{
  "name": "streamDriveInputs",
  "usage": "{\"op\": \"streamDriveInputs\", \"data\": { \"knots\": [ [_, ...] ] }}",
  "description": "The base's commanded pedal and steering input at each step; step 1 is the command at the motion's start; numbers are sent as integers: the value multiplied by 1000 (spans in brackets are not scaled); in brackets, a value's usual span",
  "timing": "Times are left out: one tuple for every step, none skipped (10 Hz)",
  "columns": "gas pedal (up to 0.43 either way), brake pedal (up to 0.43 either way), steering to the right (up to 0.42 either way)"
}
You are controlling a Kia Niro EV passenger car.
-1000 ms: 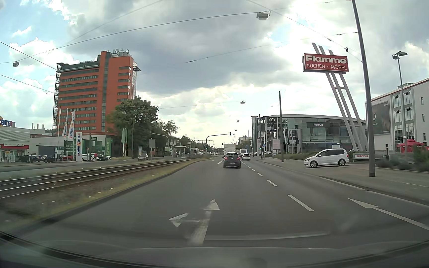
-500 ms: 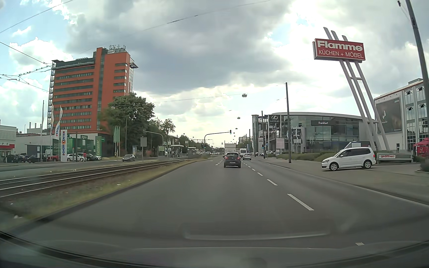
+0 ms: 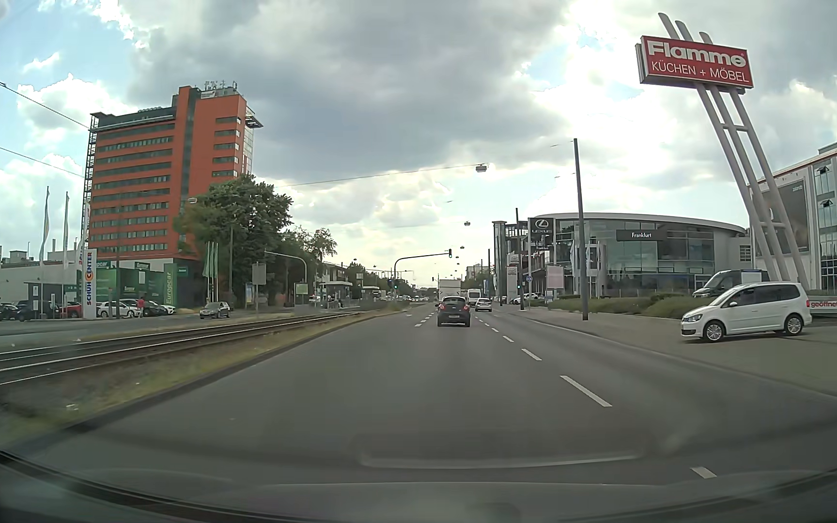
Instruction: Follow the waypoints while adhering to traffic rules and regulations
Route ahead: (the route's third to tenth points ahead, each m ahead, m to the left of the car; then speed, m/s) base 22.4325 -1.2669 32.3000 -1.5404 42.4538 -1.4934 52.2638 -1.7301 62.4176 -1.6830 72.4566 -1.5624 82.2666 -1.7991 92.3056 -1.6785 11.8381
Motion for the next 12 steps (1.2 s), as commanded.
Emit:
{"op": "streamDriveInputs", "data": {
  "knots": [
    [79, 30, 1],
    [79, 30, 1],
    [87, 30, 1],
    [87, 30, 0],
    [87, 30, 0],
    [87, 30, 0],
    [87, 30, 0],
    [87, 30, 0],
    [79, 30, 0],
    [79, 30, 0],
    [67, 30, 0],
    [59, 30, 0]
  ]
}}
